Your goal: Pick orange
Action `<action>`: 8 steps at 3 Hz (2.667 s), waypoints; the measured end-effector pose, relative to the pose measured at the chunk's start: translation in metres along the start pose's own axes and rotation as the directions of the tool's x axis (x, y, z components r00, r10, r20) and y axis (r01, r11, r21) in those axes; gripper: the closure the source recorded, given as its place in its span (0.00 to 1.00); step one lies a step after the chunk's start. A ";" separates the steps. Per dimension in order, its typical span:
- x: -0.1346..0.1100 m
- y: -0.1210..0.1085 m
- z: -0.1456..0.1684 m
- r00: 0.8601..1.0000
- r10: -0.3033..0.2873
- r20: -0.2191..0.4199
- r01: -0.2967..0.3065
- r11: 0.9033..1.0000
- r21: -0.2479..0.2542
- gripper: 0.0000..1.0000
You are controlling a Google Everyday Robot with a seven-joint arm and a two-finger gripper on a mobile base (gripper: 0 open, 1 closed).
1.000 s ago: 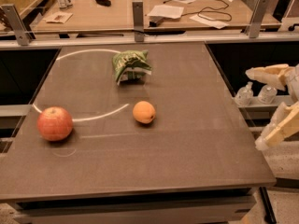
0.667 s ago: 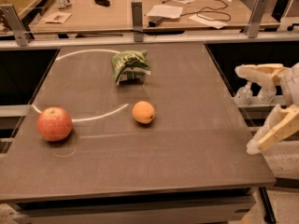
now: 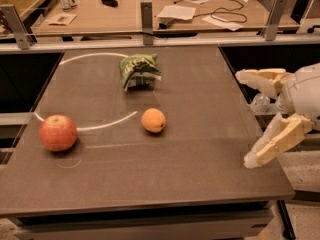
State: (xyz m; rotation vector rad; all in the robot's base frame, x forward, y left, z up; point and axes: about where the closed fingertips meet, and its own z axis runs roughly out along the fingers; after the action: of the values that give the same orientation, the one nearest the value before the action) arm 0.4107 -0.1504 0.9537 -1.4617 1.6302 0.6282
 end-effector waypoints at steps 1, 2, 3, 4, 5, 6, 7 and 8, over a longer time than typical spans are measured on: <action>0.003 -0.001 0.008 1.000 0.021 0.002 -0.021 1.000 -0.001 0.00; 0.014 -0.011 0.042 0.996 0.079 0.039 -0.077 0.996 -0.032 0.00; 0.019 -0.022 0.079 0.992 0.095 0.088 -0.089 0.993 -0.071 0.00; 0.016 -0.035 0.104 0.987 0.081 0.137 -0.068 0.993 -0.100 0.00; 0.008 -0.038 0.129 0.987 0.058 0.147 -0.039 0.991 -0.127 0.00; 0.003 -0.041 0.149 0.988 0.042 0.149 -0.019 0.988 -0.150 0.00; 0.005 -0.044 0.167 0.988 0.043 0.147 -0.017 0.985 -0.173 0.00; 0.014 -0.050 0.177 0.989 0.057 0.135 -0.031 0.982 -0.189 0.00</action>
Offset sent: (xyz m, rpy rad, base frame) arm 0.0520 0.0432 -0.0700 0.1328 0.1501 -0.0226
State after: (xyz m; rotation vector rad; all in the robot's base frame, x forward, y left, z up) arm 0.5037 -0.0238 0.8572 -1.4813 1.5304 0.9094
